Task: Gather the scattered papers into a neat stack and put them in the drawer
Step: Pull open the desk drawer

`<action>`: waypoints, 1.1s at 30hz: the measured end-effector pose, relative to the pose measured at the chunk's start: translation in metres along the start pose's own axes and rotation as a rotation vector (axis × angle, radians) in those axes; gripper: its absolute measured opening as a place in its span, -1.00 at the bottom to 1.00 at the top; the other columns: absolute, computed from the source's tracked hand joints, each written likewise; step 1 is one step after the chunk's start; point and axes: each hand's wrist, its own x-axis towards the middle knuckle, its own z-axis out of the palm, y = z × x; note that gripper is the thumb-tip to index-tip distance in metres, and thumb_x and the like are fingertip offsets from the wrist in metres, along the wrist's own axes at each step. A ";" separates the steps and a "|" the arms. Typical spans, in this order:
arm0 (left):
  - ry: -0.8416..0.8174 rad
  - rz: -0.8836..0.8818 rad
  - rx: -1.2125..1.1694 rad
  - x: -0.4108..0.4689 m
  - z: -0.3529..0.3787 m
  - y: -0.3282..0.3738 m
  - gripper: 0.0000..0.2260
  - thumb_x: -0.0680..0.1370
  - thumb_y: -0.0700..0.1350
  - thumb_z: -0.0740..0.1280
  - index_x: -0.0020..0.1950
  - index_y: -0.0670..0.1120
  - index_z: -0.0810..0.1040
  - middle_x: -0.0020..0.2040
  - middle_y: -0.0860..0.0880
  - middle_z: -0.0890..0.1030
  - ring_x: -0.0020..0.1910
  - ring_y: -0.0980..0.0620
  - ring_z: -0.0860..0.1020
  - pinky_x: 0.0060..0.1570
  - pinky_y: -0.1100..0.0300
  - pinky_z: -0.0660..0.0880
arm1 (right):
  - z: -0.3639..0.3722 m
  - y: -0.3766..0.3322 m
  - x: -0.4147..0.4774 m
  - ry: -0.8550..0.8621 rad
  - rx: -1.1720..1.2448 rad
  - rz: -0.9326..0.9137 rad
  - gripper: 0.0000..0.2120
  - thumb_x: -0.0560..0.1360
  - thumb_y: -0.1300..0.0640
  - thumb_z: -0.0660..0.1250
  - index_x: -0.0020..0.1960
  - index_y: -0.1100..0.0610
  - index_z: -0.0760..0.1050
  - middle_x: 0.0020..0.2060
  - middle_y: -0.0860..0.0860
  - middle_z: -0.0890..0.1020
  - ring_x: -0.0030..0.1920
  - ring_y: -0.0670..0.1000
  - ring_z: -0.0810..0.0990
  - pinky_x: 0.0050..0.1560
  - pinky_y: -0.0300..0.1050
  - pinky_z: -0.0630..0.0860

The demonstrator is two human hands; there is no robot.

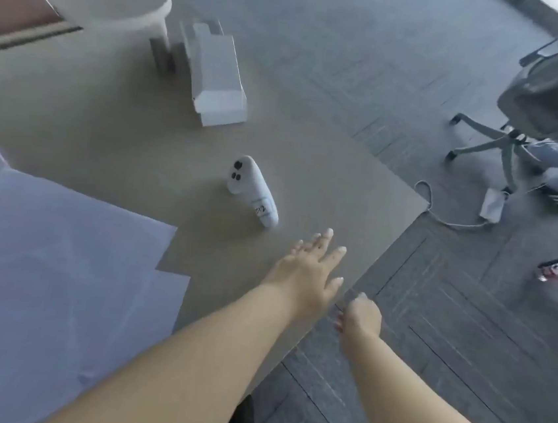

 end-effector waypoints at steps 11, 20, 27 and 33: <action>0.230 0.050 0.201 0.066 0.042 0.002 -0.45 0.59 0.17 -0.05 0.57 0.10 -0.02 0.61 -0.05 -0.12 0.58 -0.02 -0.17 0.46 -0.18 -0.30 | 0.064 0.032 0.102 -0.080 0.235 -0.276 -0.67 0.57 -0.05 0.03 0.06 0.14 0.45 -0.15 0.17 0.56 -0.25 0.16 0.56 -0.43 -0.18 0.51; 0.314 -0.198 0.206 0.062 0.057 0.031 -0.44 0.58 0.23 -0.08 0.57 0.14 -0.06 0.61 0.01 -0.13 0.58 -0.05 -0.17 0.45 -0.22 -0.26 | 0.053 0.052 0.105 0.095 0.128 -0.704 -0.46 0.66 0.06 -0.10 -0.03 0.40 0.53 0.05 0.36 0.60 0.09 0.31 0.53 -0.03 0.01 0.34; 0.387 -0.373 0.353 0.070 0.073 0.057 -0.42 0.60 0.24 -0.10 0.57 0.05 -0.07 0.61 -0.12 -0.07 0.56 -0.24 -0.09 0.40 -0.38 -0.12 | -0.001 0.095 0.125 0.077 0.146 -0.771 -0.47 0.65 0.06 -0.12 -0.21 0.35 0.44 -0.28 0.22 0.54 -0.12 0.26 0.53 -0.15 -0.02 0.33; 0.395 -0.416 0.394 0.068 0.073 0.060 -0.43 0.60 0.24 -0.10 0.57 0.09 -0.07 0.61 -0.08 -0.05 0.57 -0.18 -0.07 0.44 -0.32 -0.07 | -0.046 0.117 0.130 0.012 0.118 -0.783 -0.50 0.65 0.08 -0.13 -0.22 0.29 0.45 -0.23 0.20 0.54 -0.08 0.24 0.54 -0.15 -0.08 0.29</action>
